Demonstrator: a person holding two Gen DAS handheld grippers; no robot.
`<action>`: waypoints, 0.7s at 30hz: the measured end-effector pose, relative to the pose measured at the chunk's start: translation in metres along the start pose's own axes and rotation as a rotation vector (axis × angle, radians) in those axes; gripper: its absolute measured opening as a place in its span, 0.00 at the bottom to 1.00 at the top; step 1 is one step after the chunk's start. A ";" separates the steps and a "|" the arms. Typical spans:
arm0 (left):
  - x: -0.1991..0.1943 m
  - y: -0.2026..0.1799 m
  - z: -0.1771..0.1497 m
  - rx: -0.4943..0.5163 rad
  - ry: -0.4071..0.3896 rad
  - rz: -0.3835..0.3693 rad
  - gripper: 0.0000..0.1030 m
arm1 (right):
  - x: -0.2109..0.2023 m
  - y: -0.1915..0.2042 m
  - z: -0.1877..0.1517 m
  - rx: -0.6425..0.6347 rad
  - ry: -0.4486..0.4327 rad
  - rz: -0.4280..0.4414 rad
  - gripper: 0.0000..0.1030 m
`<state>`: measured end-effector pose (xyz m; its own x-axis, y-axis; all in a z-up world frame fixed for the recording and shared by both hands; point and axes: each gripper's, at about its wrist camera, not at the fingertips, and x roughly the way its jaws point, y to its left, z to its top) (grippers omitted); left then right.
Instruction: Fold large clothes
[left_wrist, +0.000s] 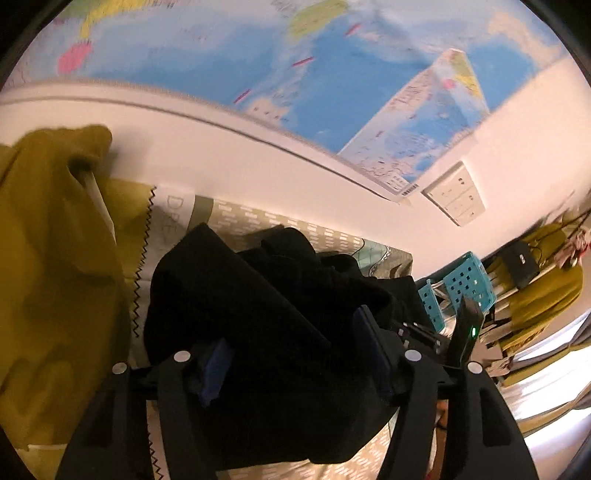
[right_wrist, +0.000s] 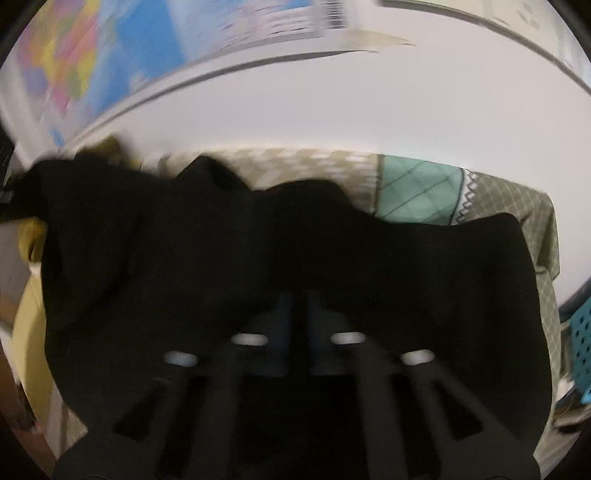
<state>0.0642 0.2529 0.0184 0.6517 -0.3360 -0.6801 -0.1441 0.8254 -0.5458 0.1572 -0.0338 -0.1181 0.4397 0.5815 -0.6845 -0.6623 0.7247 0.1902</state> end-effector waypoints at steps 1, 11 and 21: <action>-0.001 -0.002 -0.001 0.013 -0.002 0.011 0.61 | -0.003 -0.006 0.003 0.032 -0.020 0.014 0.01; 0.026 0.004 0.016 0.010 0.027 0.019 0.73 | -0.003 -0.013 0.008 0.089 -0.014 0.032 0.12; 0.040 -0.005 0.006 0.114 -0.002 0.108 0.86 | -0.045 0.055 0.008 -0.091 -0.122 0.199 0.64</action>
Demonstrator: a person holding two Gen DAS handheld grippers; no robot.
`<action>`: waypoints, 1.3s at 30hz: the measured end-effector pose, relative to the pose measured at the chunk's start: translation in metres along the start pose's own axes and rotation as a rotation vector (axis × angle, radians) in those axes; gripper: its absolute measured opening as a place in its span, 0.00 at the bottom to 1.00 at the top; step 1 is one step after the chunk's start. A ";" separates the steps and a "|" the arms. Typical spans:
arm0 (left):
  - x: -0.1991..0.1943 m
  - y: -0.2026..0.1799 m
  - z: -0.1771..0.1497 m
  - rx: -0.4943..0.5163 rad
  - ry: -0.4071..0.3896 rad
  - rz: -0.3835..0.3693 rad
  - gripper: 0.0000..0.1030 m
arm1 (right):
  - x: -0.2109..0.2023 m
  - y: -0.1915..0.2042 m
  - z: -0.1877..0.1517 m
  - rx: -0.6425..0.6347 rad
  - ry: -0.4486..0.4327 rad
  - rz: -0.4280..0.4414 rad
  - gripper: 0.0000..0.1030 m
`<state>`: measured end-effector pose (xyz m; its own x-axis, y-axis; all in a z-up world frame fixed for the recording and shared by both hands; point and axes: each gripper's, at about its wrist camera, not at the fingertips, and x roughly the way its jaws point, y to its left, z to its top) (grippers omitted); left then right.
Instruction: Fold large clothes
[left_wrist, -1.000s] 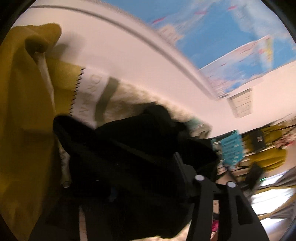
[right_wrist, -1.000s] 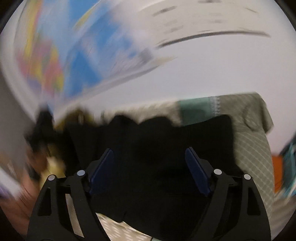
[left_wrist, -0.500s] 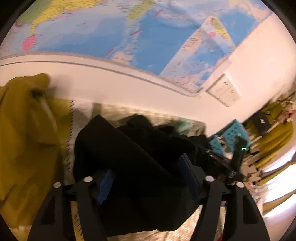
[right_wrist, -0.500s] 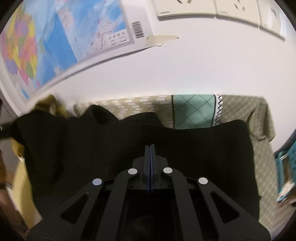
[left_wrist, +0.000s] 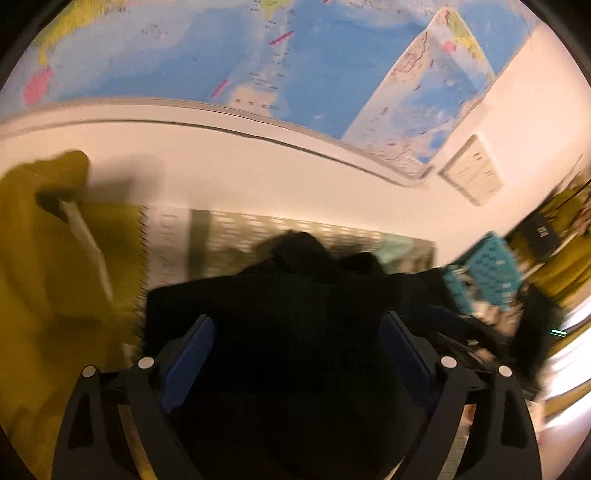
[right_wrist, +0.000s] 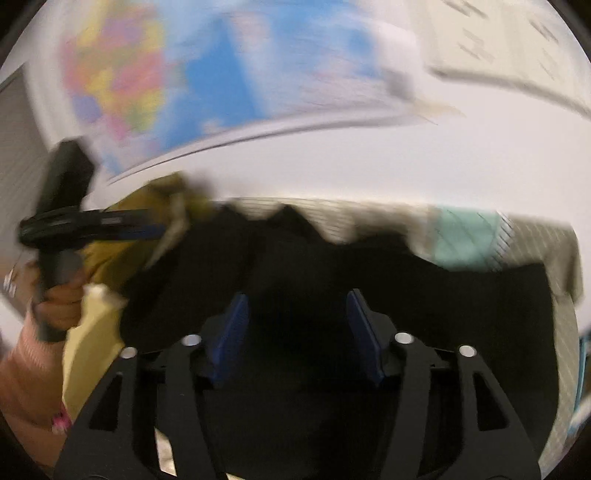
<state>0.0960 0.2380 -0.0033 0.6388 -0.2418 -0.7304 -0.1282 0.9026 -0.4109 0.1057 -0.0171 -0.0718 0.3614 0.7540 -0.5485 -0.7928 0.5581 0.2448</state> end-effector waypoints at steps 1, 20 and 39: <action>0.002 -0.001 -0.003 0.005 0.004 -0.001 0.86 | 0.004 0.014 0.002 -0.037 0.003 0.028 0.67; -0.056 0.028 -0.139 0.133 -0.039 0.093 0.90 | -0.091 -0.062 -0.060 0.227 -0.106 -0.103 0.85; 0.008 0.007 -0.133 0.057 -0.008 0.056 0.37 | -0.060 -0.135 -0.126 0.544 -0.059 0.083 0.27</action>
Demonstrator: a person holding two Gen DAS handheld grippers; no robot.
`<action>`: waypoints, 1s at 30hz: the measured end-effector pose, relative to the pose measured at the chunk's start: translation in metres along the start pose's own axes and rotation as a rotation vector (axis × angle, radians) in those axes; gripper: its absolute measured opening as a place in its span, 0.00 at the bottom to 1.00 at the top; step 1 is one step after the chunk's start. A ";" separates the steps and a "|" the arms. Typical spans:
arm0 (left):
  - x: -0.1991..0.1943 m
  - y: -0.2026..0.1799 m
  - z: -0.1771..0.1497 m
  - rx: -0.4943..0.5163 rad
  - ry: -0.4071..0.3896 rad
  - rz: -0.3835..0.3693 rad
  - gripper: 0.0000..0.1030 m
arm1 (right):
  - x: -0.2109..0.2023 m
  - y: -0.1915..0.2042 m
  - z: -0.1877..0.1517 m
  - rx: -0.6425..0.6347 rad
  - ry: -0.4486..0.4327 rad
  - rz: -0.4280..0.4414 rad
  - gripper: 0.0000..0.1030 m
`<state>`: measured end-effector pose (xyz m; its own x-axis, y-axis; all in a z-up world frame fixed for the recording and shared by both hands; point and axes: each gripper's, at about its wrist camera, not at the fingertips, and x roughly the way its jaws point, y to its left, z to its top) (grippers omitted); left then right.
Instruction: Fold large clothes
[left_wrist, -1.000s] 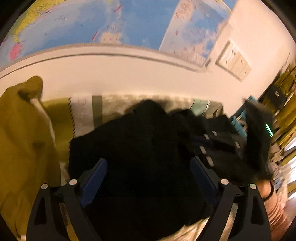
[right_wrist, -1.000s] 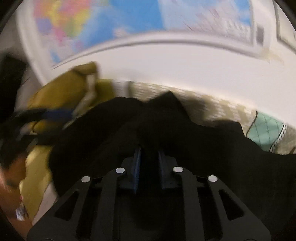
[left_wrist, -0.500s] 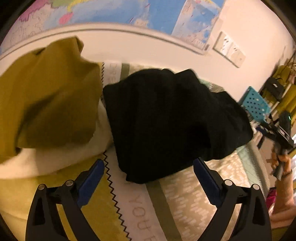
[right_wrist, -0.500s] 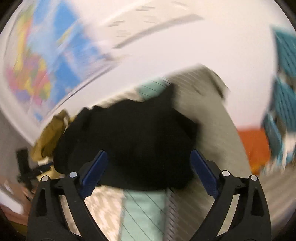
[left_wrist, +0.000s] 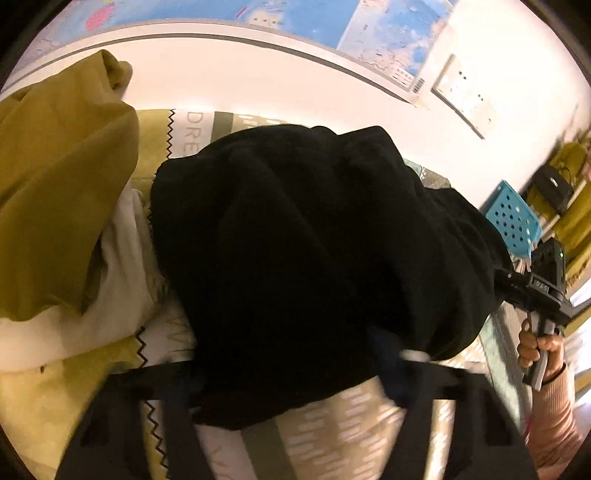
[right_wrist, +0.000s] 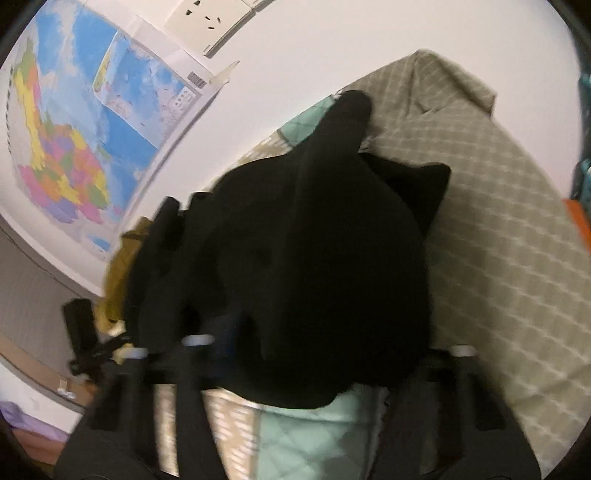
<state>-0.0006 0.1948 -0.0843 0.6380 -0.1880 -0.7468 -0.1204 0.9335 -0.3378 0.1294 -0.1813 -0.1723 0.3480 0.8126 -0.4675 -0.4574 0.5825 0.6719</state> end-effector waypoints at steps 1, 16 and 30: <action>-0.006 -0.003 0.002 -0.007 -0.006 -0.009 0.21 | -0.006 0.006 0.001 -0.011 -0.008 0.030 0.20; -0.079 0.028 -0.085 -0.110 0.118 -0.123 0.15 | -0.118 0.022 -0.084 -0.058 0.001 -0.005 0.16; -0.135 -0.038 -0.029 0.181 -0.195 0.097 0.73 | -0.127 0.047 -0.060 -0.204 -0.143 -0.271 0.80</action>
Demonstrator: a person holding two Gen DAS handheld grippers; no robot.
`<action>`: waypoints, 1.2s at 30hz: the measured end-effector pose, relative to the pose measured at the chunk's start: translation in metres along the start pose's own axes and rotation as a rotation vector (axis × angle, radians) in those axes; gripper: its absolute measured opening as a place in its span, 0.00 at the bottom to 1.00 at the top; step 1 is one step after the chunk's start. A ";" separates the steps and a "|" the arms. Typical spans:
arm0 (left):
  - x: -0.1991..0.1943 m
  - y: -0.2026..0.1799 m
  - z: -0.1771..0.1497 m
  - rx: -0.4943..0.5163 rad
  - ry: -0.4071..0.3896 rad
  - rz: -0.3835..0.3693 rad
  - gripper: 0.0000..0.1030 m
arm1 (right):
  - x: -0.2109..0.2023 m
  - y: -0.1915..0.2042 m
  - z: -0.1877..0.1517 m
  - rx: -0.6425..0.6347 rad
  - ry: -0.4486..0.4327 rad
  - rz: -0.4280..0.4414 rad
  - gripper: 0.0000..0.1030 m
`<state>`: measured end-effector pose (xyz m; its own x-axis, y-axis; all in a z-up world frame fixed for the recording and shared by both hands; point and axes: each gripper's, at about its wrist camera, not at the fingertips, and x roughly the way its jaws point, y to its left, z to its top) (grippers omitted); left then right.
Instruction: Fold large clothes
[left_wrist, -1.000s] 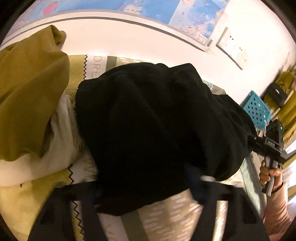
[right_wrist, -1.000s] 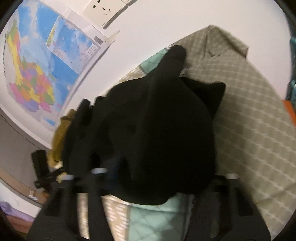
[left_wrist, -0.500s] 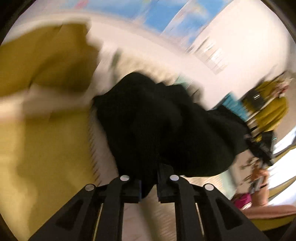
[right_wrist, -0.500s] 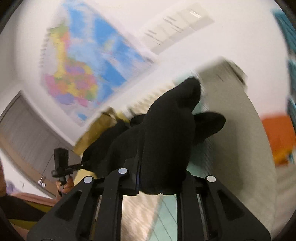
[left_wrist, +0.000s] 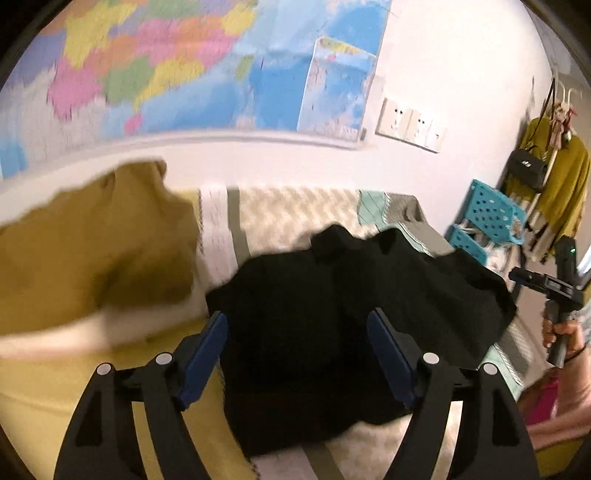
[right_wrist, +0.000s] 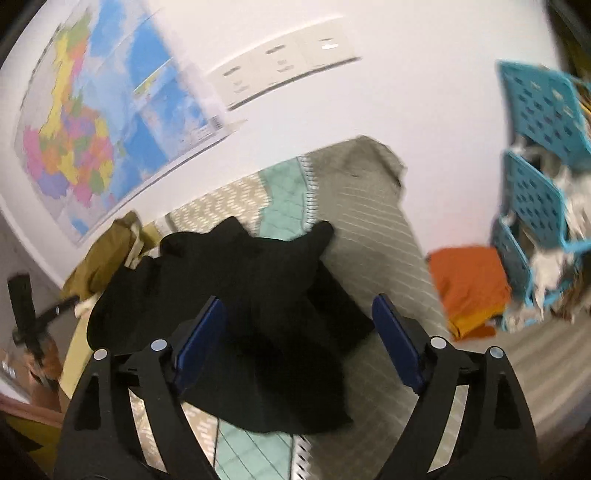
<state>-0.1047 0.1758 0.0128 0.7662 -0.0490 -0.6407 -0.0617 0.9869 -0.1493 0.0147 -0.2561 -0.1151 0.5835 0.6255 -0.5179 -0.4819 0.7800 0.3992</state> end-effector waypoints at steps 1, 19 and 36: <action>0.002 -0.005 0.004 0.018 -0.012 -0.002 0.73 | 0.012 0.009 0.004 -0.033 0.010 -0.016 0.79; 0.112 -0.030 0.012 0.055 0.211 -0.129 0.13 | 0.108 0.076 0.010 -0.280 0.150 -0.028 0.02; 0.141 -0.024 0.014 0.049 0.249 -0.068 0.53 | 0.122 0.072 0.016 -0.287 0.233 -0.046 0.82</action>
<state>0.0138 0.1470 -0.0630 0.5861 -0.1454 -0.7971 0.0198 0.9860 -0.1653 0.0616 -0.1230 -0.1371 0.4604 0.5432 -0.7021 -0.6416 0.7502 0.1597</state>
